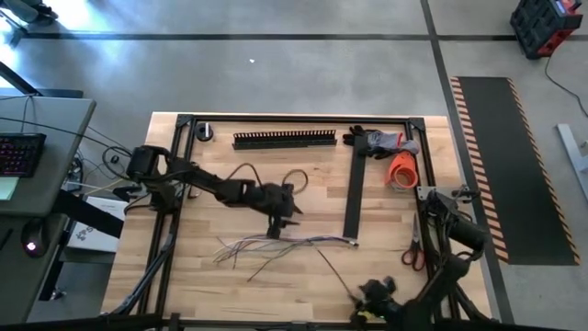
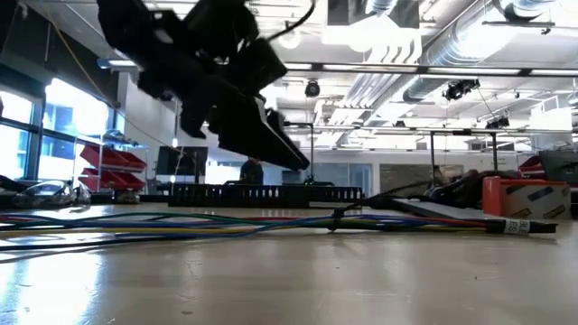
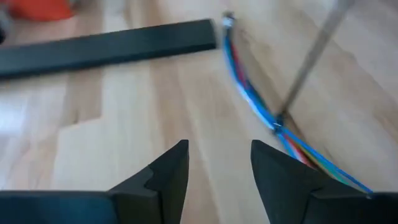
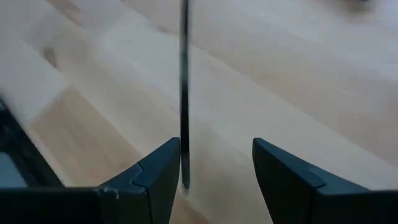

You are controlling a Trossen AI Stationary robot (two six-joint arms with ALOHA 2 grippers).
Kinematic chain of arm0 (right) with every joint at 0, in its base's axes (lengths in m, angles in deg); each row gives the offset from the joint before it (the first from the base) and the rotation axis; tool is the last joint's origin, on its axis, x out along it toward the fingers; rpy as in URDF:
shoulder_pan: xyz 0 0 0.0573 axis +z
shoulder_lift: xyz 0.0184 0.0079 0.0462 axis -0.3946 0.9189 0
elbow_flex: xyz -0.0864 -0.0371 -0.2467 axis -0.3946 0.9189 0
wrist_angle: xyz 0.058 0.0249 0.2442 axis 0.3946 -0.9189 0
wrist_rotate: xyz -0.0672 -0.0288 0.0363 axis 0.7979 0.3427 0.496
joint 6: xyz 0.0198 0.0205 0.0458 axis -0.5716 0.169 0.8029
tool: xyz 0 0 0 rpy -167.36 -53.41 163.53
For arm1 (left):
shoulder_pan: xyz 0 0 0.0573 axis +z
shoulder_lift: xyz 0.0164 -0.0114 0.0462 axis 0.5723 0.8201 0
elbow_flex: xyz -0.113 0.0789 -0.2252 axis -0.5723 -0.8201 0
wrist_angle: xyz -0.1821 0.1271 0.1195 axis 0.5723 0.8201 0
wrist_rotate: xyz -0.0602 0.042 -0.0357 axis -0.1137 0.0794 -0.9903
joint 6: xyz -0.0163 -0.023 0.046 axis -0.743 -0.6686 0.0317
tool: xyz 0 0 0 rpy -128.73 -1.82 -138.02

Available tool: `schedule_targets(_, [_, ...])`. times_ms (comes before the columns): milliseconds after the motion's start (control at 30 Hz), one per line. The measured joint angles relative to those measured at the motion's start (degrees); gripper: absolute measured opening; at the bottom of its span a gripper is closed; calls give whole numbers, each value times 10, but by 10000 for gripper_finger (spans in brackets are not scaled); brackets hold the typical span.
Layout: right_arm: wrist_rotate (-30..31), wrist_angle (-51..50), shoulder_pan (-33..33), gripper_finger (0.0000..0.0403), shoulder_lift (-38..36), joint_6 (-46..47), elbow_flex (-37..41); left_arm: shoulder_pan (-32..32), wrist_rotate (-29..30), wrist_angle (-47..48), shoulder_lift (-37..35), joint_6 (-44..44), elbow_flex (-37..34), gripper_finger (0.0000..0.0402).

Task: Ziptie cables
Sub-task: Put the cable wires into the black cable duct

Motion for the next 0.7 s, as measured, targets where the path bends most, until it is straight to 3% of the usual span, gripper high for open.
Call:
schedule_targets(100, [53,109,-24,185,-4,-91,38,32,-33,-68,-3,-50,-30,148])
schedule_targets(267, [25,72,-60,185,-71,-250,70,81,-15,-151,1,-86,-48,144])
schedule_targets(433, [-35,-109,-83,185,-218,-360,123,125,-28,-163,1,-131,-48,144])
schedule_targets(533, [-60,-151,-95,185,-327,-384,188,127,-36,-163,1,-150,-49,144])
schedule_targets(600, [-60,-131,-98,185,-396,-387,249,120,-34,-162,1,-151,-49,144])
schedule_targets(700, [-53,-2,-106,185,-479,-404,366,104,-33,-158,1,-151,-49,144])
